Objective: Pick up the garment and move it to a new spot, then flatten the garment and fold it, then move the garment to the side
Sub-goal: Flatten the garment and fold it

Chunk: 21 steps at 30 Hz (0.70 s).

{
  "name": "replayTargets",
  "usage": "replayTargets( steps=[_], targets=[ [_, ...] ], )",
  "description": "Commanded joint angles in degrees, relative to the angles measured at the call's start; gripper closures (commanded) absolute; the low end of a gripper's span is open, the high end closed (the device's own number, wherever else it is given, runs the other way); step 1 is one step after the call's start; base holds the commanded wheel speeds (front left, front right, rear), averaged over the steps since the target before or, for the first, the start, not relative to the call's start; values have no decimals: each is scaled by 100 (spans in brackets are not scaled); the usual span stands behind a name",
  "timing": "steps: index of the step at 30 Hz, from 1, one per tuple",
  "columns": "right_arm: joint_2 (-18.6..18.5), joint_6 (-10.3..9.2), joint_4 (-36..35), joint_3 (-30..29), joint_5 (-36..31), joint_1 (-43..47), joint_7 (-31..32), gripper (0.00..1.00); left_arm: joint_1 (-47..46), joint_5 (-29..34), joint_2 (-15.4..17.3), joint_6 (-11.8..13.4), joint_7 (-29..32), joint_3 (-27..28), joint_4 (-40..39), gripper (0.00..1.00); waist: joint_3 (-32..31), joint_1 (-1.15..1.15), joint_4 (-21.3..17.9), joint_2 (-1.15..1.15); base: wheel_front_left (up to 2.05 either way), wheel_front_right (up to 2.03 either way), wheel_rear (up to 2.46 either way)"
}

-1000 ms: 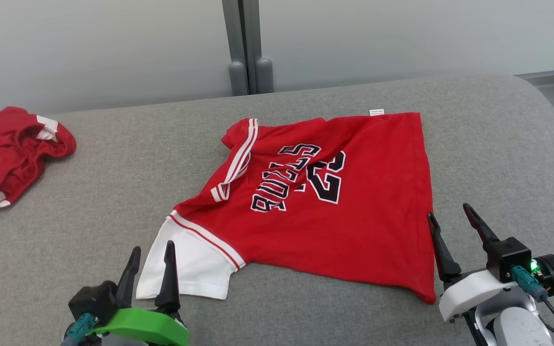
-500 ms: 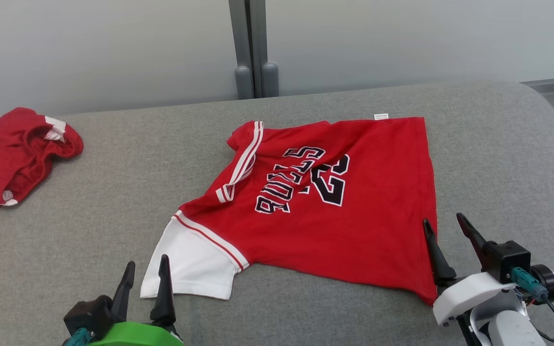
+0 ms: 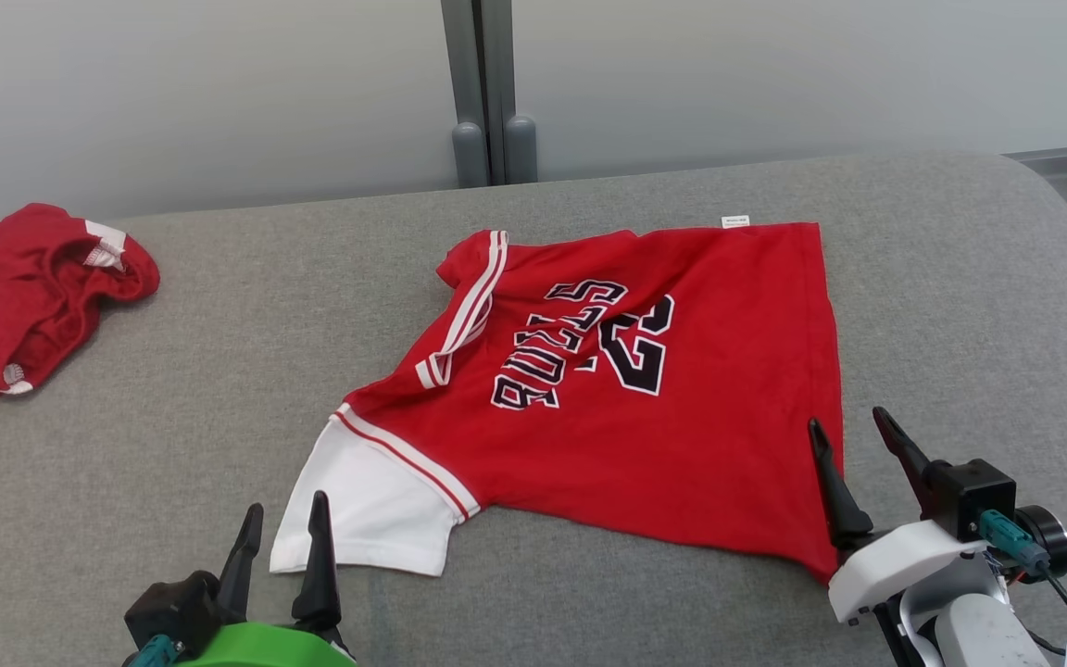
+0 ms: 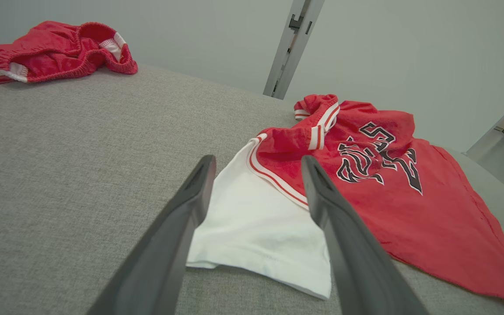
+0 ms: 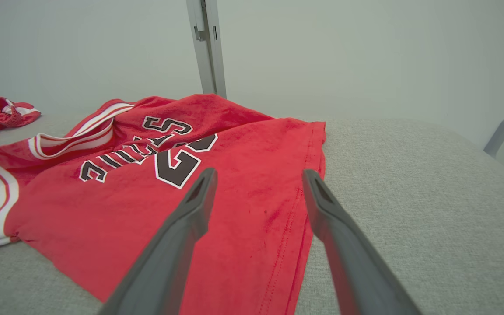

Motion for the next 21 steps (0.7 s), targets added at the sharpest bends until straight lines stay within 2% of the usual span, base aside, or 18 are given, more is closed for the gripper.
replayTargets(
  steps=[1, 6, 14, 21],
  targets=[
    [-15, -8, 17, 13, 44, -52, -27, 0, 28, 25, 3, 3, -3, -3, 1, 0, 0, 0, -4, 0, 0, 0, 0],
    [-14, -8, 12, 102, 3, -32, -27, 0, -180, 153, 16, 33, 5, -55, 448, 0, 6, 0, -35, 0, 0, 0, 0],
    [-17, -8, 239, 374, 27, 224, -27, 0, -753, -20, 316, 232, 713, 143, 1583, 0, 68, 0, -244, 0, 0, 0, 0],
    [-16, -8, 263, 266, 13, 488, 56, 0, -972, -231, 384, 284, 1086, 233, 2103, 0, 179, 0, -454, 0, 0, 0, 0]
  ],
)
